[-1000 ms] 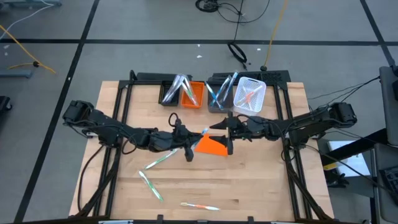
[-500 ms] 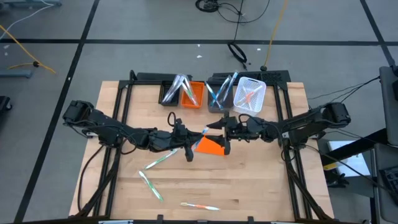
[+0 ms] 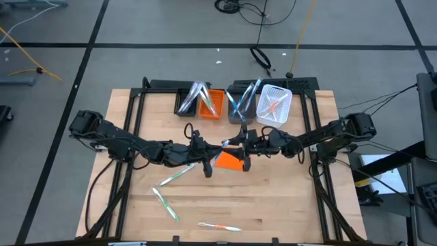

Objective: Pick & Place Toothbrushes
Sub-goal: Put the blue toothbrush into the black transparent bin

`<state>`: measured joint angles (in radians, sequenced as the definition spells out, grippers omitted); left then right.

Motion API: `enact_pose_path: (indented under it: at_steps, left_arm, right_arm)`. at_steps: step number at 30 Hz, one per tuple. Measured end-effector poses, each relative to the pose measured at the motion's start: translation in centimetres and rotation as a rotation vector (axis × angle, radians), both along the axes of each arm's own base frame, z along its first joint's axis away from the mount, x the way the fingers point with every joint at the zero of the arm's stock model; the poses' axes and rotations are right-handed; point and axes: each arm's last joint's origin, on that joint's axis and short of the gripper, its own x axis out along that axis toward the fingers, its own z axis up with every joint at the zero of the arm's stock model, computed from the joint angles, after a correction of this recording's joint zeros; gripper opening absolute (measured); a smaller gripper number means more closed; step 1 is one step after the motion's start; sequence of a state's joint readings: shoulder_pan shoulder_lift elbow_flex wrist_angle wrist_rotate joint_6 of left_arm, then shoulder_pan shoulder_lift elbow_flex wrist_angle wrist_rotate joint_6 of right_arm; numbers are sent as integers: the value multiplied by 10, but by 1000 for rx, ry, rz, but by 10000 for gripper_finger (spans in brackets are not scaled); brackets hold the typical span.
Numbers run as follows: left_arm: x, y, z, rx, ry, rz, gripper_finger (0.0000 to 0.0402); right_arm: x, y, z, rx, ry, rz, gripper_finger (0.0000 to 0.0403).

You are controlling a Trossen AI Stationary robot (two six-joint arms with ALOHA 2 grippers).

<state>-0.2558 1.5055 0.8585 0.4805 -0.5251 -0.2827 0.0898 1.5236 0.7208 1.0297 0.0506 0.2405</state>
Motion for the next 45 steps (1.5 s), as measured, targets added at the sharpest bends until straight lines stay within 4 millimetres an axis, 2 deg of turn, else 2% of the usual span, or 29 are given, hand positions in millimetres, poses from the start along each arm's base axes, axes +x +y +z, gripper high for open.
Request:
enact_pose_path:
  at_steps: [5, 6, 13, 21, 25, 36, 41, 45]
  left_arm:
    - [0, 0, 0, 0, 0, -2, 11]
    - [0, 0, 0, 0, 0, -4, 12]
    - [0, 0, -1, 3, 13, -5, 3]
    - [-1, 0, -6, 16, 65, -3, 39]
    - [-1, 0, -5, 54, 67, -5, 79]
    - [-2, 0, -8, 126, 120, -17, 223]
    - [-3, -1, -10, 81, 131, -22, 252]
    - [-4, -1, -13, 34, 149, -14, 256]
  right_arm:
    - [0, 0, 0, -45, 1, -6, 28]
    - [0, 1, 0, -56, 1, -8, 18]
    - [0, 1, -2, -68, 19, -6, 15]
    - [1, 1, -4, -74, 43, -5, 15]
    - [-2, 0, 0, -74, 45, -4, 15]
    - [-19, -3, 16, -88, 125, -9, 15]
    - [-28, -8, 27, -99, 128, -32, 15]
    - [-35, -21, 35, -98, 121, -85, 15]
